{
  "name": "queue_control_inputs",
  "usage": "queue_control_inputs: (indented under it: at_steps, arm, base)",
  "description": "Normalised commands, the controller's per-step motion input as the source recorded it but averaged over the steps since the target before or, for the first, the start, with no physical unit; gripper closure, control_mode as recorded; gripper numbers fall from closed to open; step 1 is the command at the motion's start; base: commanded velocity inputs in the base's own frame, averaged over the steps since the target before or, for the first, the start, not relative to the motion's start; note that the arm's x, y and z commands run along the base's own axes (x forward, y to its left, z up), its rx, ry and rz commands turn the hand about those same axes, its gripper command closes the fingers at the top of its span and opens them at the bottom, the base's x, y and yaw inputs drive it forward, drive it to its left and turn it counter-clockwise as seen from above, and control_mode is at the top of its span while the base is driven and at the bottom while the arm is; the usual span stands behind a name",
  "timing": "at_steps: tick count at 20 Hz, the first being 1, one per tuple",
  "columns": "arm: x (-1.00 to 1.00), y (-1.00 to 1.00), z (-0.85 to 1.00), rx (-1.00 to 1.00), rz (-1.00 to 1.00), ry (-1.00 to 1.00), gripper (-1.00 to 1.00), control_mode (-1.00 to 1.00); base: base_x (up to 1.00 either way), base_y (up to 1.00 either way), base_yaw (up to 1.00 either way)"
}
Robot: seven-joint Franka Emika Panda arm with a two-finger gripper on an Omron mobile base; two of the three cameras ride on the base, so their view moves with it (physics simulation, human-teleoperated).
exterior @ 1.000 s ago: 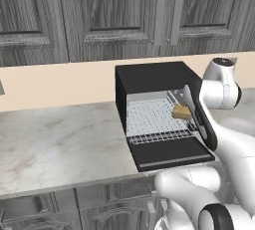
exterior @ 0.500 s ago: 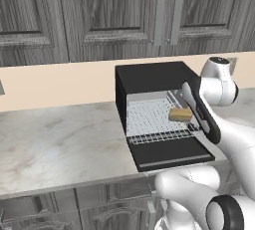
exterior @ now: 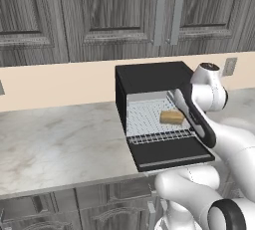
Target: Pull the toaster oven rack outwards. Pick up the baguette from the plate and place it on the toaster oven rack. Close the toaster oven door fully and set the temperature to the lowest setting.
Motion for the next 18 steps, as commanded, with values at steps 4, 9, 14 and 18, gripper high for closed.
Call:
queue_control_inputs:
  at_steps: [4,9,14,18]
  arm:
    - [0.01,0.01,-0.37,0.03,0.00,0.00,1.00,-1.00]
    - [0.15,0.10,-0.50,0.00,0.00,-0.01,1.00,-1.00]
    - [0.33,0.17,-0.31,0.00,0.00,-0.03,1.00,-1.00]
    - [0.35,0.10,-0.09,-0.02,-0.04,0.00,1.00,-1.00]
  base:
    - [0.00,0.00,0.00]
    - [0.00,0.00,0.00]
    - [0.00,0.00,0.00]
    - [0.00,0.00,0.00]
